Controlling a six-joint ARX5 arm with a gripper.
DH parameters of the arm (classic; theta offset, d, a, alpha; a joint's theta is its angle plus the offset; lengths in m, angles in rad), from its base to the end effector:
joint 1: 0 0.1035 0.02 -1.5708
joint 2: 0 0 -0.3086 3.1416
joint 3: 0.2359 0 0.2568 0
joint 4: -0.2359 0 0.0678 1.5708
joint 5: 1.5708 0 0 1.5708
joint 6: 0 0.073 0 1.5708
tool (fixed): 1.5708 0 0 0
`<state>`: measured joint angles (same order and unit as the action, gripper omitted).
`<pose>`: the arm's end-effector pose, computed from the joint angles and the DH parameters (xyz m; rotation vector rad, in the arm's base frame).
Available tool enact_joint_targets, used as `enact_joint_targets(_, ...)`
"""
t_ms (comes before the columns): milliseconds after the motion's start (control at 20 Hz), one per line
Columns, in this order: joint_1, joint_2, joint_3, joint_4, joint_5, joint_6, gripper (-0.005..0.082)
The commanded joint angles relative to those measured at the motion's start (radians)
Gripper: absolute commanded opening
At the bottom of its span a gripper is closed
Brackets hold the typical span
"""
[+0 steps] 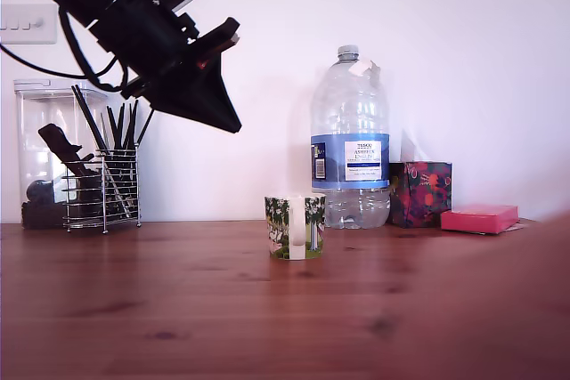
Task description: Pick up the coffee capsules from the table one by one and drop them inside the nearest coffee cup
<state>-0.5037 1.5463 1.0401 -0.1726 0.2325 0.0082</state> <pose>0.3142 -0.1923 0.2563 0.1013 0.6846 -0.7101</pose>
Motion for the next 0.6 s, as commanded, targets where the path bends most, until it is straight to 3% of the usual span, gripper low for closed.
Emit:
enact_joint_targets(0,-0.003,-0.029,-0.027,0.005,-0.006,-0.001,-0.0019)
enact_joint_targets(150,-0.003,-0.032,-0.041,0.010,0.003,-0.001,-0.0019)
enact_joint_targets(300,-0.003,-0.032,-0.079,0.033,0.059,-0.002,-0.0019)
enact_joint_targets(550,-0.008,-0.054,-0.197,0.146,0.110,-0.009,-0.0019)
